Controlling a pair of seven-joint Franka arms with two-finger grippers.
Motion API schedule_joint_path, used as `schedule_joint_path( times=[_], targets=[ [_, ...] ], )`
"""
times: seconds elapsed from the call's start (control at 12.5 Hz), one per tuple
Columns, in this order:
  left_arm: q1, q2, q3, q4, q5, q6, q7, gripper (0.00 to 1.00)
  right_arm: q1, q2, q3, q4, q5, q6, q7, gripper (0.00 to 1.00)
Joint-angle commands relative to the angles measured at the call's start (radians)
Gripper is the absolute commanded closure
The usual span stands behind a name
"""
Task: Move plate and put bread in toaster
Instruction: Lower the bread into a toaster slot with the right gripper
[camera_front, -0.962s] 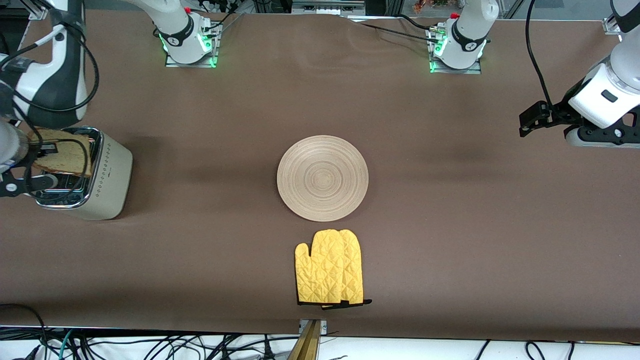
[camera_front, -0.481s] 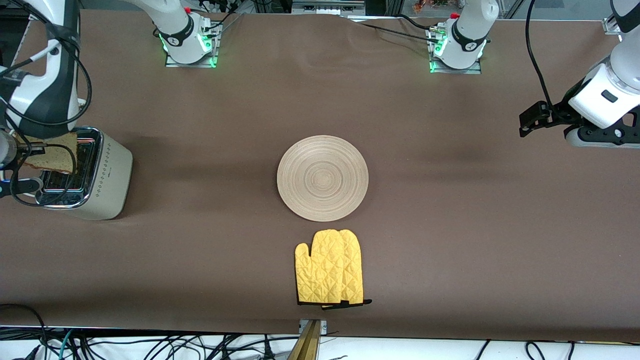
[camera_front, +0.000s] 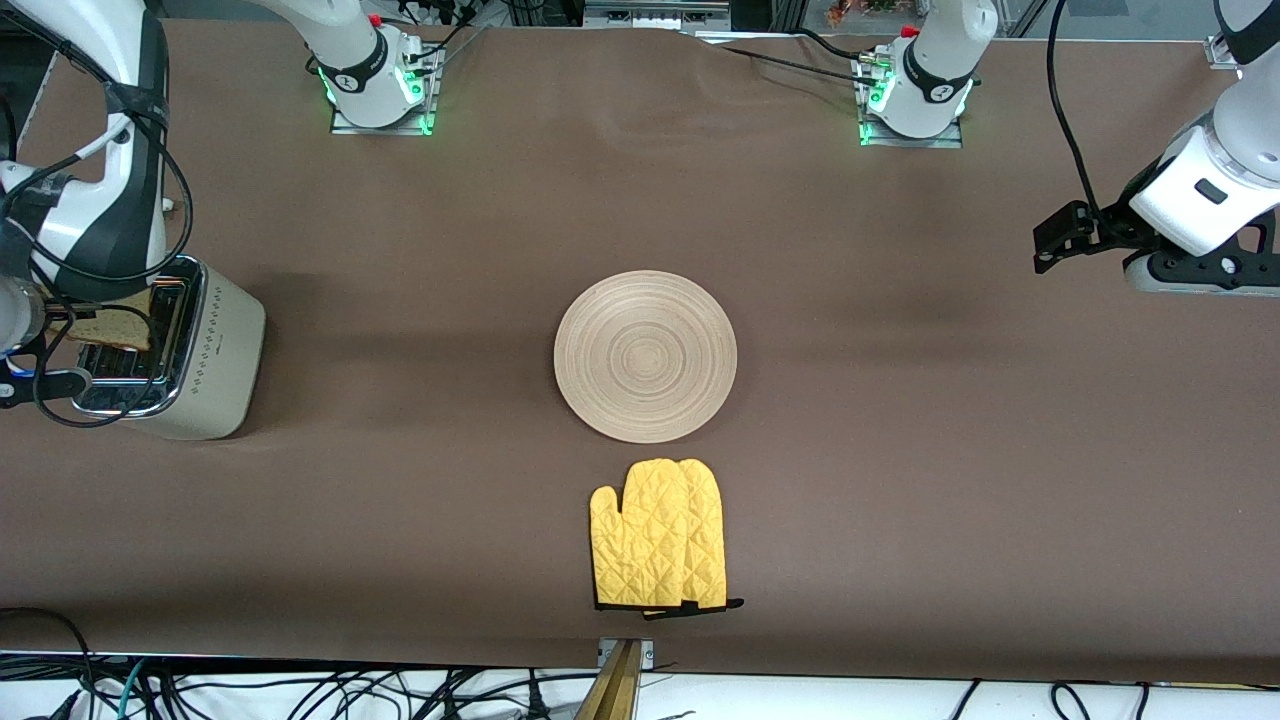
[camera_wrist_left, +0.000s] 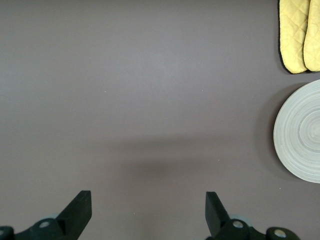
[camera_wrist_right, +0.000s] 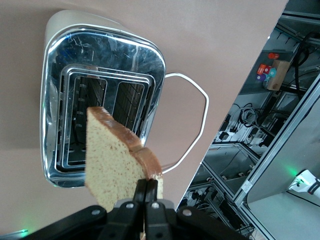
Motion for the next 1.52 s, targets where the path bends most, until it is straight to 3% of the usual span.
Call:
schedule_joint_path(
  times=[0.0, 1.12, 1.2, 1.28, 1.36, 1.44],
  targets=[
    [-0.008, 0.013, -0.002, 0.032, 0.011, -0.025, -0.013, 0.00, 0.000, 0.015, 0.000, -0.007, -0.008, 0.025, 0.014, 1.00],
    [-0.008, 0.011, -0.001, 0.032, 0.017, -0.037, -0.017, 0.00, 0.020, 0.077, 0.008, -0.007, 0.002, 0.090, 0.174, 1.00],
    [-0.008, 0.013, 0.001, 0.032, 0.021, -0.037, -0.019, 0.00, 0.030, 0.077, 0.008, -0.007, 0.020, 0.085, 0.194, 0.84],
    [-0.006, 0.010, 0.001, 0.032, 0.021, -0.037, -0.017, 0.00, 0.038, 0.077, 0.008, -0.007, 0.028, 0.083, 0.201, 0.29],
    [-0.006, 0.011, 0.001, 0.032, 0.021, -0.039, -0.019, 0.00, 0.040, 0.077, 0.008, -0.007, 0.034, 0.083, 0.202, 0.01],
    [-0.008, 0.011, -0.002, 0.032, 0.021, -0.039, -0.020, 0.00, 0.044, 0.075, 0.008, -0.006, 0.051, 0.083, 0.201, 0.00]
  ],
)
